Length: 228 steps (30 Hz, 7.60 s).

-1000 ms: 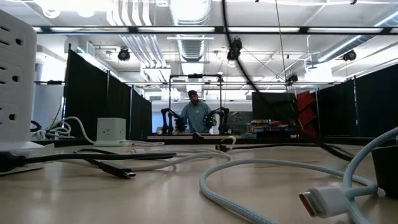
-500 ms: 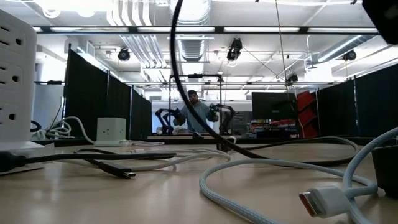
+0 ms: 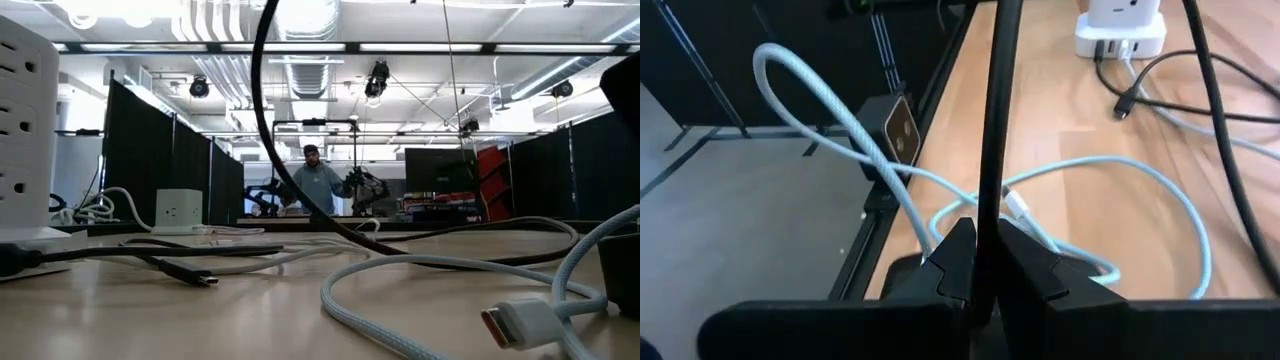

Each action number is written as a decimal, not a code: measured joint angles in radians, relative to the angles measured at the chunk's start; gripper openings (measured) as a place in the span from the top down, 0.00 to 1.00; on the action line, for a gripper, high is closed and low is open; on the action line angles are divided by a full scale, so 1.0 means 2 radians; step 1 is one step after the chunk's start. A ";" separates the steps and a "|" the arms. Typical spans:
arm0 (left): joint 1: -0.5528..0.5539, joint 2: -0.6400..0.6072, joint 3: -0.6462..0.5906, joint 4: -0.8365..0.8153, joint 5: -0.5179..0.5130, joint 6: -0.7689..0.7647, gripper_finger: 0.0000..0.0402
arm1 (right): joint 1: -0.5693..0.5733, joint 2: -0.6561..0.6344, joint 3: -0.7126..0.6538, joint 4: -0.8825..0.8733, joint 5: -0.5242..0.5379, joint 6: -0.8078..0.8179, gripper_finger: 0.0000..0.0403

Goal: Insert USB
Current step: Insert the black charger cable into the black outlet extension, then insert the purple charger cable into the purple charger adapter

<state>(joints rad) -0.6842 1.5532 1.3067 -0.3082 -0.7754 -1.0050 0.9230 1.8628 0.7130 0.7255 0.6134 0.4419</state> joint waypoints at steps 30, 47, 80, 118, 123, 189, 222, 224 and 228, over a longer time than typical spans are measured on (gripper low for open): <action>0.000 0.000 0.001 -0.003 -0.001 -0.003 0.74 | -0.002 0.003 0.050 -0.086 0.015 -0.020 0.97; 0.005 0.000 0.001 -0.004 -0.002 -0.002 0.74 | -0.002 0.055 0.123 -0.119 0.013 -0.033 0.97; 0.006 0.000 0.001 -0.004 -0.002 -0.003 0.74 | 0.036 0.014 0.110 -0.221 0.060 0.029 0.97; 0.012 -0.019 0.001 -0.018 -0.010 0.018 0.74 | 0.013 0.001 0.107 -0.294 0.007 -0.004 0.68; 0.012 -0.026 0.001 -0.025 -0.014 0.018 0.74 | 0.003 -0.042 0.107 -0.319 0.008 -0.052 0.51; 0.439 -0.153 -0.042 -0.176 0.396 0.570 0.84 | -0.537 -0.035 0.103 -1.049 -0.463 -0.068 0.30; 0.457 -0.246 -0.079 -0.156 0.284 0.554 0.84 | -0.549 -0.099 0.220 -0.997 -0.401 -0.086 0.71; 0.471 -0.242 -0.081 -0.171 0.234 0.529 0.84 | -0.558 -0.109 0.257 -0.995 -0.384 -0.081 0.71; 0.530 -0.207 -0.081 -0.261 0.225 0.471 0.86 | -0.574 -0.113 0.328 -0.995 -0.361 -0.073 0.71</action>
<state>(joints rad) 0.3755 1.1382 1.1450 -0.8296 -0.3259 -0.0632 -0.2245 1.6363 1.3694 -1.2636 -0.1096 0.2962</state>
